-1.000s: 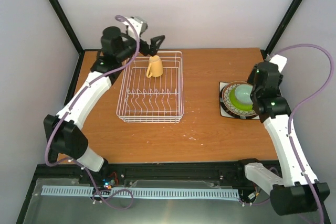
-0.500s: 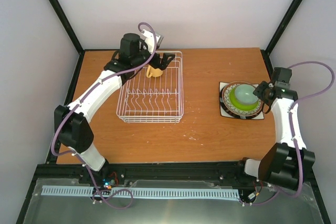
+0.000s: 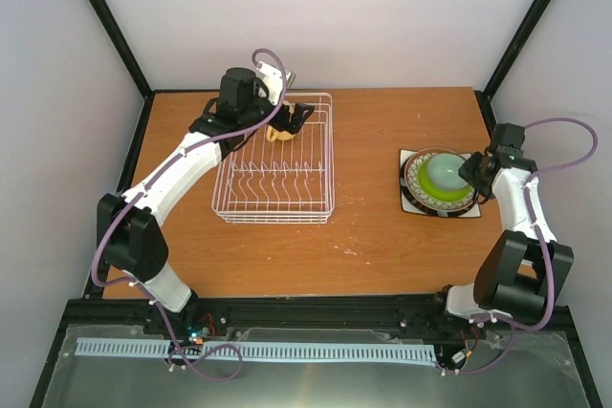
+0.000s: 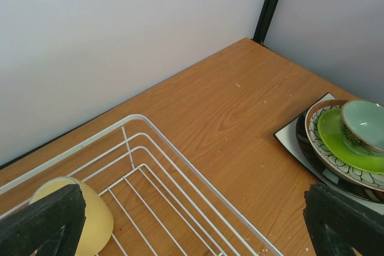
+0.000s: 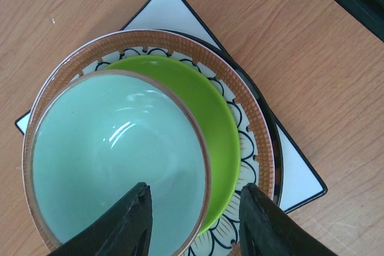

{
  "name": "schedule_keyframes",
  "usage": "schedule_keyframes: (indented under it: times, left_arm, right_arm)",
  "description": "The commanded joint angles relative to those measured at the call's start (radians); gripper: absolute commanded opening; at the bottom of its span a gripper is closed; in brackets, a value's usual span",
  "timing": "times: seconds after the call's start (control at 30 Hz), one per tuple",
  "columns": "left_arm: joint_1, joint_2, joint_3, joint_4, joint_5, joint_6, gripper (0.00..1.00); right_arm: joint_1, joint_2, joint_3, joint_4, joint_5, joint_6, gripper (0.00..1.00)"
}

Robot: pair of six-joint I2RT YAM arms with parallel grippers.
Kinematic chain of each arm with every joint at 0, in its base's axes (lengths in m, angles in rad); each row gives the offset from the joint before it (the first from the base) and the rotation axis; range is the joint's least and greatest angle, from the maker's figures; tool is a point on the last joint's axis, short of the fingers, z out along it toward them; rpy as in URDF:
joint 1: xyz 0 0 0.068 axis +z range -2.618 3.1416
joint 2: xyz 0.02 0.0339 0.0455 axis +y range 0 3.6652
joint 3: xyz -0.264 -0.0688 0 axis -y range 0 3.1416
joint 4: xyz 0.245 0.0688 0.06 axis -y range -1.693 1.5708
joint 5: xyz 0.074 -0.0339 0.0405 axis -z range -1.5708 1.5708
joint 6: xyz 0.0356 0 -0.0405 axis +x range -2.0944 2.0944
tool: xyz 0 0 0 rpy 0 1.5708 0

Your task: Load the mixed dishes into the dish rack

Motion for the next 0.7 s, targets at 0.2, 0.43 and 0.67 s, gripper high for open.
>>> schedule_keyframes:
  times: [0.2, 0.43, 0.67]
  left_arm:
    - [-0.002, -0.025, -0.019, 0.006, -0.038, 0.03, 1.0]
    - [-0.002, -0.017, -0.023, 0.007, -0.063, 0.041, 1.0]
    - [-0.002, -0.002, -0.018, 0.008, -0.067, 0.041, 1.0]
  right_arm:
    - [-0.017, 0.1, -0.029, 0.073, -0.007, 0.058, 0.39]
    - [-0.016, 0.167, -0.025, 0.111, -0.031, 0.067, 0.22]
    - [-0.016, 0.169, -0.033, 0.126, -0.037, 0.036, 0.03]
